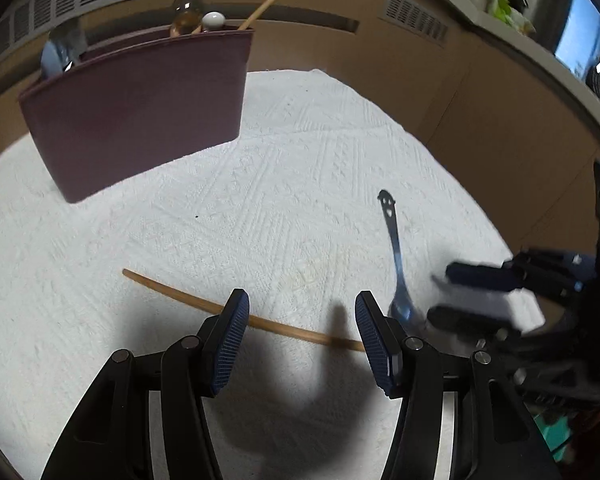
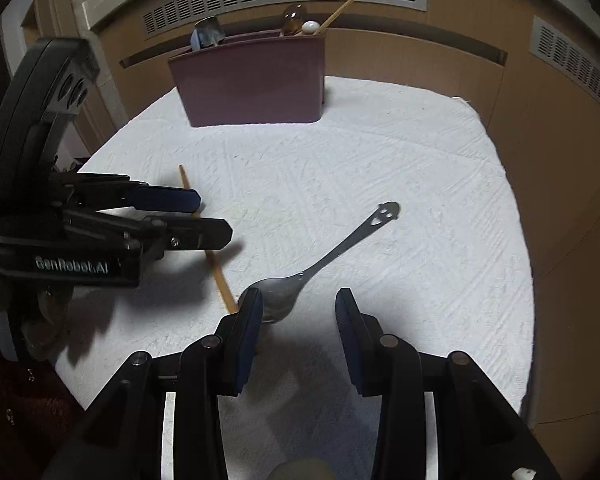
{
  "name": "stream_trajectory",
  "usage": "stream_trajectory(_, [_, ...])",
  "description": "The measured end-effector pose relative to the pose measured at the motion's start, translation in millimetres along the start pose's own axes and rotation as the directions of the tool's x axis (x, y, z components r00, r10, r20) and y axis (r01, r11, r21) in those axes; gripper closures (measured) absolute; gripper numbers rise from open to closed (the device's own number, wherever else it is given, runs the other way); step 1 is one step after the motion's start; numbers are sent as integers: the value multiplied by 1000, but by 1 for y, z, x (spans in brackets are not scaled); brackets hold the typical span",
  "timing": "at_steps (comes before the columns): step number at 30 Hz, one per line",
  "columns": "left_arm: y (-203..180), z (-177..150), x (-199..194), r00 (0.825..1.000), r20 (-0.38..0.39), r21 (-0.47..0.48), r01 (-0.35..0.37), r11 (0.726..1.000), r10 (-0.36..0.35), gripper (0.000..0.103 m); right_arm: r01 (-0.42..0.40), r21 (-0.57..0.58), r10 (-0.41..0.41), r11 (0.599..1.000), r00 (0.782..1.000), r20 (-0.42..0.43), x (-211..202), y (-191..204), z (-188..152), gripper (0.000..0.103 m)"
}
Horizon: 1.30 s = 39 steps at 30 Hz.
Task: Organize utensils
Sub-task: 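Reach the left tool toward the wooden chopstick while the right tool grasps the face-handled metal spoon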
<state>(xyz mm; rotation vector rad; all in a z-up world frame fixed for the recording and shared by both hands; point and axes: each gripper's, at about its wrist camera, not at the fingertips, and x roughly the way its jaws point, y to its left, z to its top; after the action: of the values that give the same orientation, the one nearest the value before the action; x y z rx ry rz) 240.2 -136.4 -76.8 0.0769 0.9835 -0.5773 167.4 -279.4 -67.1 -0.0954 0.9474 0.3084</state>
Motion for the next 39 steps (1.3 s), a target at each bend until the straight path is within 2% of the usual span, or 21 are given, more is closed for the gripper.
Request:
stream_trajectory(3, [5, -8, -4, 1000, -7, 37, -30, 999, 30, 47, 14, 33, -14, 999, 1000, -15, 8, -7, 2, 67])
stream_trajectory(6, [25, -18, -9, 997, -12, 29, -77, 997, 77, 47, -18, 80, 21, 997, 999, -42, 17, -12, 5, 66])
stream_trajectory(9, [50, -24, -19, 991, -12, -19, -132, 991, 132, 47, -23, 58, 25, 998, 999, -41, 15, -8, 5, 65])
stream_trajectory(13, [78, -26, -29, 989, -9, -103, -150, 983, 150, 47, -3, -14, 2, 1000, 999, -45, 3, -2, -2, 65])
stream_trajectory(16, [89, -27, -34, 991, 0, -159, -134, 978, 135, 47, 4, -92, -10, 996, 998, -70, 1, 7, -11, 65])
stream_trajectory(20, [88, -25, -40, 994, 19, -188, -107, 976, 112, 47, 21, -155, -25, 988, 999, -24, 7, 23, -5, 65])
stream_trajectory(28, [66, -17, -34, 997, 8, -143, -76, 987, 78, 47, 77, -210, -75, 975, 997, 16, 61, 20, 66, 65])
stream_trajectory(32, [64, -15, -28, 999, -13, -151, -50, 987, 48, 47, -9, -148, 3, 989, 999, -39, 76, -2, 94, 65])
stream_trajectory(34, [64, -16, -27, 999, -29, -177, -17, 984, 12, 47, -40, -106, 36, 994, 999, -38, 76, -15, 101, 65])
stream_trajectory(36, [62, -16, -23, 998, -47, -211, 29, 977, -40, 47, -59, -43, 57, 997, 997, -44, 76, -31, 103, 65])
stream_trajectory(38, [60, -14, -17, 994, -60, -245, 74, 967, -91, 47, -119, 38, 122, 992, 989, -79, 77, -47, 97, 65])
stream_trajectory(39, [57, -11, -13, 993, -60, -255, 79, 964, -98, 47, -138, 55, 142, 989, 988, -65, 73, -51, 92, 65])
